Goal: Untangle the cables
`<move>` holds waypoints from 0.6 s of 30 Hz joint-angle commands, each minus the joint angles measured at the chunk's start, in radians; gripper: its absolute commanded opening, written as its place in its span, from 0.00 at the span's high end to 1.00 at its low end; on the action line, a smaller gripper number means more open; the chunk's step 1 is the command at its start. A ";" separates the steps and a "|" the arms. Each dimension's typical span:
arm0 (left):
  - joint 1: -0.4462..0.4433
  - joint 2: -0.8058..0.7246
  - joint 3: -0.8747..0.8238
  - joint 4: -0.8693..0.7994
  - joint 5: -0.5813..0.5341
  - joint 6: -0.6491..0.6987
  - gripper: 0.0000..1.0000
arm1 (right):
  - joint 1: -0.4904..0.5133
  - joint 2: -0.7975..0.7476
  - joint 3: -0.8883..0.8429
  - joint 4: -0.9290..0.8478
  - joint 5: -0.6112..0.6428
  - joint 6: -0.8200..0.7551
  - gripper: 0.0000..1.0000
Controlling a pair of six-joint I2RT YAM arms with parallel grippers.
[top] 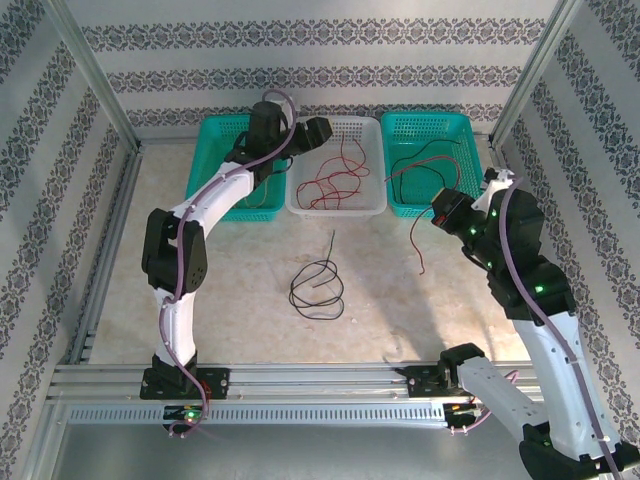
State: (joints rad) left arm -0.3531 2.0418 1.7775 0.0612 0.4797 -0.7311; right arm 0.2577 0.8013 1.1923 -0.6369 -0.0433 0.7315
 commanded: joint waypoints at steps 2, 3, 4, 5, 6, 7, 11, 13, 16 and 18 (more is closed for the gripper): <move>0.009 -0.150 -0.054 0.076 -0.022 0.015 0.35 | -0.003 0.010 0.035 0.031 -0.054 0.022 1.00; 0.009 -0.179 -0.076 0.083 -0.021 0.002 0.35 | -0.003 0.014 0.036 0.041 -0.066 0.028 1.00; 0.008 -0.214 -0.110 0.107 -0.009 -0.011 0.35 | -0.002 0.021 0.039 0.051 -0.080 0.037 1.00; 0.005 -0.255 -0.157 0.157 0.013 -0.026 0.35 | -0.002 0.030 0.044 0.063 -0.097 0.047 1.00; -0.001 -0.293 -0.204 0.210 0.034 -0.038 0.36 | -0.002 0.040 0.046 0.076 -0.112 0.056 1.00; -0.008 -0.336 -0.257 0.276 0.060 -0.050 0.37 | -0.003 0.050 0.049 0.095 -0.132 0.072 1.00; -0.046 -0.520 -0.511 0.538 0.113 -0.097 0.43 | -0.003 0.097 0.058 0.206 -0.215 0.145 1.00; -0.087 -0.596 -0.611 0.649 0.106 -0.122 0.44 | -0.001 0.120 0.068 0.260 -0.243 0.184 1.00; -0.166 -0.673 -0.659 0.621 0.106 -0.069 0.41 | 0.008 0.154 0.076 0.353 -0.274 0.247 1.00; -0.213 -0.703 -0.662 0.559 0.104 -0.009 0.37 | 0.019 0.178 0.083 0.406 -0.287 0.278 1.00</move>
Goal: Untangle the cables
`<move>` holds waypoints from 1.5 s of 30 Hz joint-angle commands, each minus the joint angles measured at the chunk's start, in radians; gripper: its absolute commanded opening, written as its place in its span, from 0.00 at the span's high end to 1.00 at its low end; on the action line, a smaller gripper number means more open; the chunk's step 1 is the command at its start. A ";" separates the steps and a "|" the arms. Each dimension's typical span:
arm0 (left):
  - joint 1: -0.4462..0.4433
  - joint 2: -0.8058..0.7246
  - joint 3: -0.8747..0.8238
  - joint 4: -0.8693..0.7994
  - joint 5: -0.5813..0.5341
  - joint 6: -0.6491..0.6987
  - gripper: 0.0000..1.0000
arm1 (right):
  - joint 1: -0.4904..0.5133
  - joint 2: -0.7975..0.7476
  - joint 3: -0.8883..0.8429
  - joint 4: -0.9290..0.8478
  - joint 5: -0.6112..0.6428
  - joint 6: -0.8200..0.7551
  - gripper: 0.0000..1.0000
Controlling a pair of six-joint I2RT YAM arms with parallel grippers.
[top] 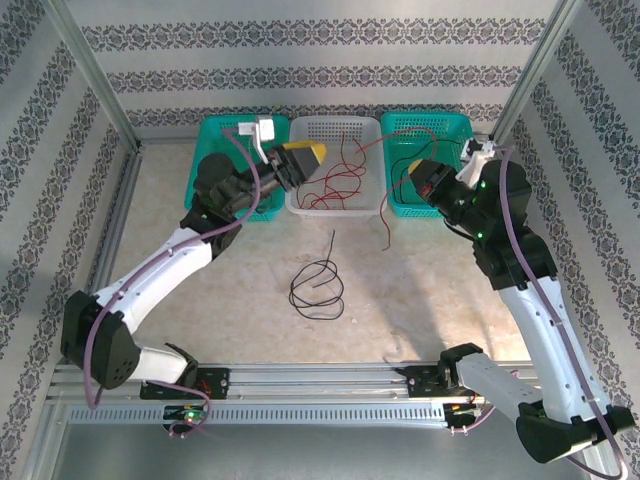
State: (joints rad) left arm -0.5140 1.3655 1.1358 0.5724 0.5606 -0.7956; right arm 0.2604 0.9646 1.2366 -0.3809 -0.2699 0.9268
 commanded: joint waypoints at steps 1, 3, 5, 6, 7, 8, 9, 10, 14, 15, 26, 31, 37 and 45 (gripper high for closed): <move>-0.068 -0.035 -0.020 0.024 0.025 0.081 0.36 | 0.024 0.026 0.046 0.171 -0.066 0.090 1.00; -0.071 -0.052 -0.012 -0.033 -0.005 0.101 0.33 | 0.040 0.051 0.069 0.178 -0.079 0.075 1.00; -0.060 -0.052 0.064 -0.173 -0.042 0.126 0.29 | 0.061 0.067 0.093 0.150 -0.076 0.035 1.00; -0.057 -0.041 0.116 -0.234 -0.035 0.136 0.29 | 0.072 0.074 0.102 0.138 -0.081 0.015 1.00; -0.057 -0.020 0.177 -0.286 -0.010 0.144 0.29 | 0.082 0.084 0.114 0.118 -0.084 -0.008 1.00; -0.057 0.002 0.229 -0.310 0.023 0.133 0.30 | 0.096 0.095 0.131 0.090 -0.082 -0.038 1.00; -0.058 0.021 0.263 -0.308 0.050 0.111 0.30 | 0.113 0.106 0.146 0.059 -0.070 -0.071 1.00; -0.058 0.040 0.292 -0.303 0.065 0.074 0.30 | 0.134 0.116 0.158 0.033 -0.053 -0.104 1.00; -0.064 0.093 0.347 -0.255 0.073 -0.074 0.30 | 0.224 0.148 0.191 -0.044 0.048 -0.212 1.00; -0.067 0.104 0.349 -0.236 0.073 -0.104 0.31 | 0.241 0.154 0.194 -0.050 0.068 -0.230 1.00; -0.081 0.108 0.274 -0.186 0.015 -0.260 0.31 | 0.288 0.180 0.202 -0.111 0.244 -0.291 1.00; -0.081 0.086 0.283 -0.283 -0.044 -0.263 0.27 | 0.292 0.179 0.182 -0.119 0.305 -0.305 1.00; -0.093 0.125 0.287 -0.223 -0.017 -0.345 0.30 | 0.332 0.214 0.191 -0.095 0.287 -0.330 1.00; -0.100 0.160 0.327 -0.248 -0.014 -0.348 0.31 | 0.364 0.238 0.193 -0.087 0.271 -0.351 1.00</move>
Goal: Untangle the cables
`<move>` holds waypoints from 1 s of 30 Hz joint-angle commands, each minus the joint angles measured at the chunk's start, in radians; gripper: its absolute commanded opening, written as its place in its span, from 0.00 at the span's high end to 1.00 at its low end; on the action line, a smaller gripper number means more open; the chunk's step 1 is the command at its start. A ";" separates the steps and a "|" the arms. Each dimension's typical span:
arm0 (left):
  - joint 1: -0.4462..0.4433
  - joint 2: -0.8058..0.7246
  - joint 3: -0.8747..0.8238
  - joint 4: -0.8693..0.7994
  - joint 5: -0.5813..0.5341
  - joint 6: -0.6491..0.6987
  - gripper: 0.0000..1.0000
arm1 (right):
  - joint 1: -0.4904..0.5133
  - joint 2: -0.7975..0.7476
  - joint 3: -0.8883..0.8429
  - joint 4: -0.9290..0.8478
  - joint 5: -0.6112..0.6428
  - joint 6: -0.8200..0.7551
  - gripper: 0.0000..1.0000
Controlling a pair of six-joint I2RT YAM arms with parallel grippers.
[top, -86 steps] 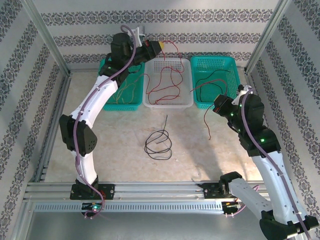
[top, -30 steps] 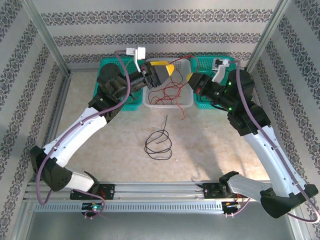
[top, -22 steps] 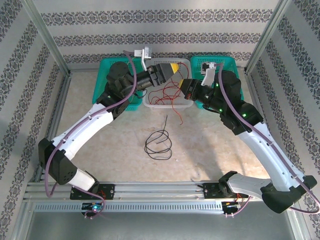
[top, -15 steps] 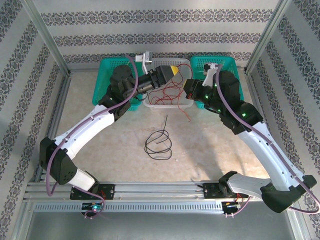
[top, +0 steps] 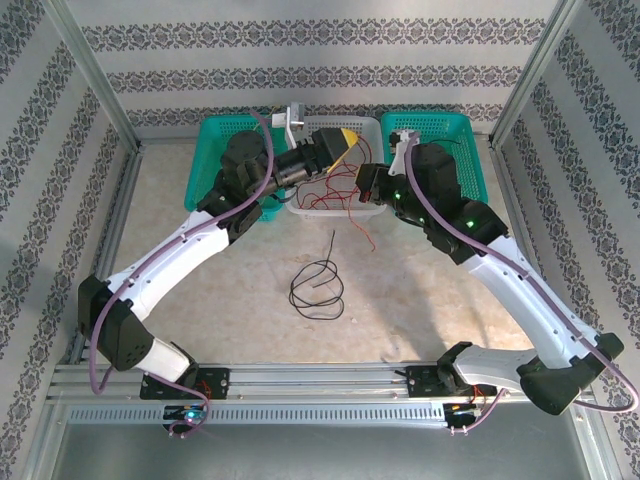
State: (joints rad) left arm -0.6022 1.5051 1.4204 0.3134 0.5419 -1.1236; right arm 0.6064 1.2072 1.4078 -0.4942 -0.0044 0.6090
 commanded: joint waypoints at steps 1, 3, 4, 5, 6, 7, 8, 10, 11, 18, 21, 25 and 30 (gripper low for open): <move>-0.011 0.026 0.043 0.016 0.008 -0.024 0.32 | 0.021 -0.004 0.021 0.027 0.004 -0.037 1.00; -0.011 0.030 0.041 0.024 0.010 -0.031 0.36 | 0.027 -0.001 0.019 0.024 0.002 -0.046 1.00; -0.010 0.033 0.048 0.016 0.009 -0.025 0.37 | 0.029 -0.001 0.017 0.023 0.000 -0.049 1.00; -0.011 0.037 0.062 -0.006 0.009 -0.013 0.38 | 0.031 -0.002 0.013 0.023 -0.003 -0.053 1.00; -0.011 0.042 0.077 -0.033 0.009 0.001 0.39 | 0.036 -0.004 0.007 0.026 -0.008 -0.058 1.00; -0.010 0.046 0.090 -0.052 0.007 0.010 0.40 | 0.036 -0.005 0.004 0.030 -0.014 -0.061 1.00; -0.010 0.047 0.096 -0.054 0.007 0.017 0.42 | 0.038 -0.005 0.003 0.027 -0.016 -0.064 1.00; -0.010 0.047 0.099 -0.048 0.003 0.019 0.47 | 0.044 -0.003 0.003 0.020 -0.013 -0.067 1.00; -0.008 0.049 0.105 -0.052 0.001 0.021 0.51 | 0.044 -0.003 0.001 0.017 -0.012 -0.069 1.00; -0.004 0.047 0.140 -0.141 0.001 0.107 0.63 | 0.047 -0.013 -0.023 0.006 -0.013 -0.073 1.00; 0.002 0.048 0.159 -0.210 -0.006 0.158 0.73 | 0.047 -0.024 -0.034 0.001 -0.005 -0.078 1.00; 0.009 0.057 0.187 -0.311 -0.018 0.231 0.88 | 0.047 -0.035 -0.045 -0.014 -0.001 -0.091 1.00; 0.007 0.062 0.261 -0.540 -0.091 0.425 1.00 | 0.046 -0.056 -0.049 -0.063 0.043 -0.117 1.00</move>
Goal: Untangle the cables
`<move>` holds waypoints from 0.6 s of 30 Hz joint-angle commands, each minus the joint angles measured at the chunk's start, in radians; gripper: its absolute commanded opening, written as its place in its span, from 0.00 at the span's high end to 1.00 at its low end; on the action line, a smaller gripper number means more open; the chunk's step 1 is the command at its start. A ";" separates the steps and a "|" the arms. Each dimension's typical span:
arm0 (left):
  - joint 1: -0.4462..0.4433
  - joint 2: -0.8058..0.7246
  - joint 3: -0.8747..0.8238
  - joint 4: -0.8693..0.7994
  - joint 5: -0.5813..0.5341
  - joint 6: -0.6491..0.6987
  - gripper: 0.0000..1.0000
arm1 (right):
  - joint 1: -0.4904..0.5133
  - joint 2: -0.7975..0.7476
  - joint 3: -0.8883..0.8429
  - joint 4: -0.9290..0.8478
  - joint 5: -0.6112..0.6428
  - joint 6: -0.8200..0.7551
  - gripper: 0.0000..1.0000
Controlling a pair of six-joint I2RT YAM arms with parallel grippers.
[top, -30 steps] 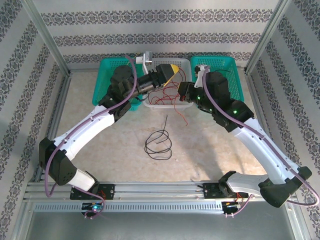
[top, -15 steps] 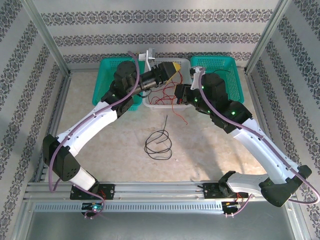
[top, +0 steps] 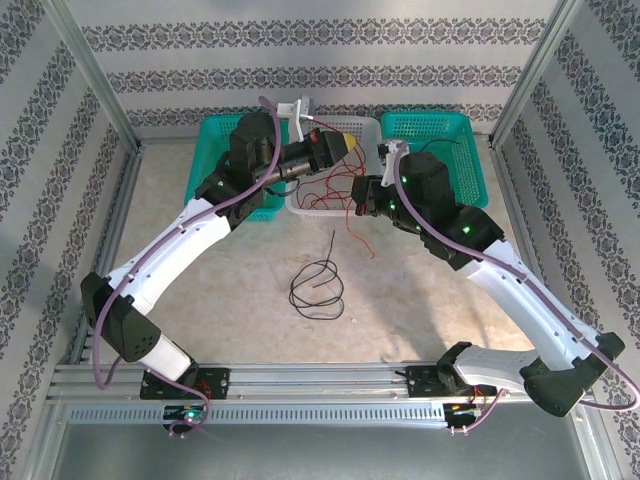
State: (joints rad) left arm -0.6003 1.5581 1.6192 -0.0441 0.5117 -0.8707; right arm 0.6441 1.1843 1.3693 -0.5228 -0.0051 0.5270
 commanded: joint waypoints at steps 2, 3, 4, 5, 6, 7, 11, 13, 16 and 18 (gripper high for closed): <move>-0.002 0.005 0.099 -0.303 -0.144 0.294 1.00 | 0.006 -0.046 -0.012 -0.053 0.070 -0.047 1.00; -0.007 0.005 0.123 -0.374 -0.197 0.363 1.00 | 0.003 -0.053 -0.012 -0.059 0.078 -0.053 1.00; -0.011 0.006 0.140 -0.417 -0.230 0.416 1.00 | -0.001 -0.058 -0.012 -0.064 0.082 -0.057 1.00; -0.016 0.007 0.152 -0.453 -0.255 0.468 1.00 | -0.005 -0.064 -0.010 -0.068 0.084 -0.060 1.00; -0.020 0.007 0.157 -0.473 -0.263 0.516 1.00 | -0.010 -0.069 -0.009 -0.071 0.084 -0.061 1.00; -0.026 0.007 0.161 -0.491 -0.261 0.550 1.00 | -0.014 -0.072 -0.007 -0.071 0.083 -0.062 1.00; -0.052 0.021 0.195 -0.565 -0.227 0.655 1.00 | -0.019 -0.073 0.000 -0.062 0.072 -0.062 1.00; -0.053 0.022 0.194 -0.561 -0.187 0.654 1.00 | -0.017 -0.061 0.008 -0.062 0.062 -0.061 1.00; -0.055 0.023 0.208 -0.556 -0.182 0.643 1.00 | -0.017 -0.044 0.010 -0.058 0.053 -0.051 1.00; -0.054 0.021 0.222 -0.539 -0.212 0.632 1.00 | -0.017 -0.038 0.010 -0.053 0.056 -0.044 1.00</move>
State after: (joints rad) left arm -0.6548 1.5723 1.8046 -0.5362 0.3454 -0.2871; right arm 0.6369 1.1439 1.3693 -0.5770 0.0288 0.4824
